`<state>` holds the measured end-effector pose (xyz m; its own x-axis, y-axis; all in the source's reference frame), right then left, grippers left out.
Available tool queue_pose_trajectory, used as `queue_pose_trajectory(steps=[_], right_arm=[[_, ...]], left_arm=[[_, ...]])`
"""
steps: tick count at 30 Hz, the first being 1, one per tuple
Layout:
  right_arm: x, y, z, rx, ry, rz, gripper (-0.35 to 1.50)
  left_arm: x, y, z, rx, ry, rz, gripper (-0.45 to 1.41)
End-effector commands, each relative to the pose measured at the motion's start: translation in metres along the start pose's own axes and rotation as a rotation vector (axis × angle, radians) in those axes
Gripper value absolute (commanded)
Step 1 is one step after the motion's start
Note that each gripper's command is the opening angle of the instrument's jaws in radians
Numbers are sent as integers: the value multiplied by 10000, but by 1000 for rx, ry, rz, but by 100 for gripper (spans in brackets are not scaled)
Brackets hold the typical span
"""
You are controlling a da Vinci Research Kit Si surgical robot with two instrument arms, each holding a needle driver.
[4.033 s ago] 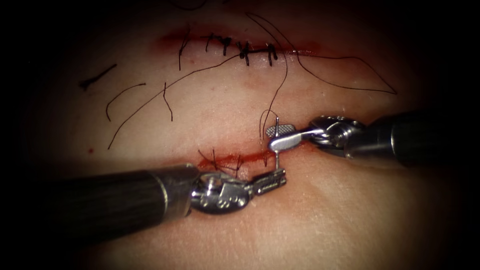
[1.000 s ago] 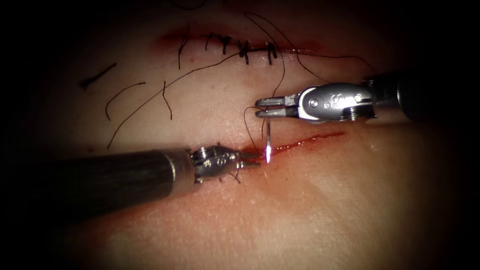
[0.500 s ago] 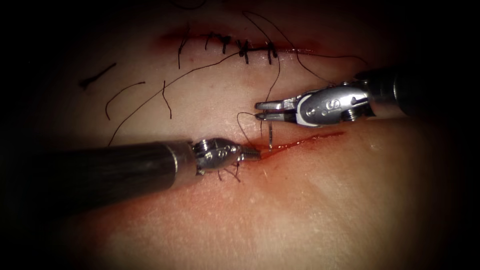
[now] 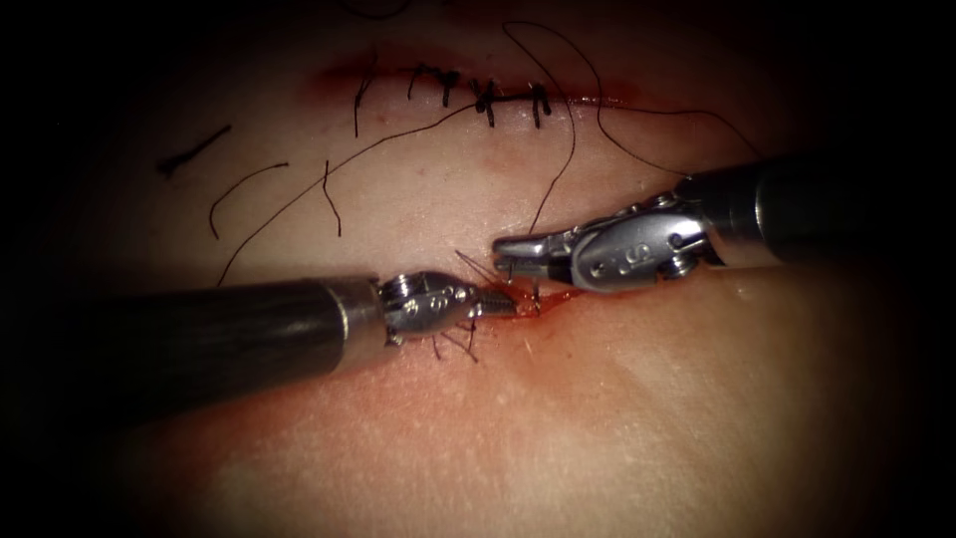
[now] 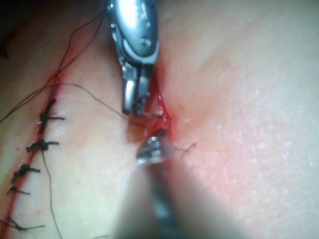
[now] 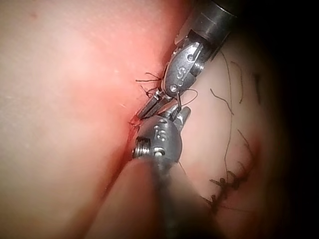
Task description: Wound Closure
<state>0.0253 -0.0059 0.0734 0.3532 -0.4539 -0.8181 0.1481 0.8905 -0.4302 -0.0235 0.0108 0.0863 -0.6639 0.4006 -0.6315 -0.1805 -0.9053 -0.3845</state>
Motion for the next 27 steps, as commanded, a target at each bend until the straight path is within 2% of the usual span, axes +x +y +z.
queue_pose_trajectory(steps=[1,15,27], right_arm=[[1,-1,10,0,3,-3,-35],[3,11,23,-11,9,-50,-35],[6,-14,22,4,17,-192,-35]], left_arm=[[-1,1,9,-1,0,0,12],[-6,9,6,-2,0,4,14],[-6,9,5,-3,0,-2,14]])
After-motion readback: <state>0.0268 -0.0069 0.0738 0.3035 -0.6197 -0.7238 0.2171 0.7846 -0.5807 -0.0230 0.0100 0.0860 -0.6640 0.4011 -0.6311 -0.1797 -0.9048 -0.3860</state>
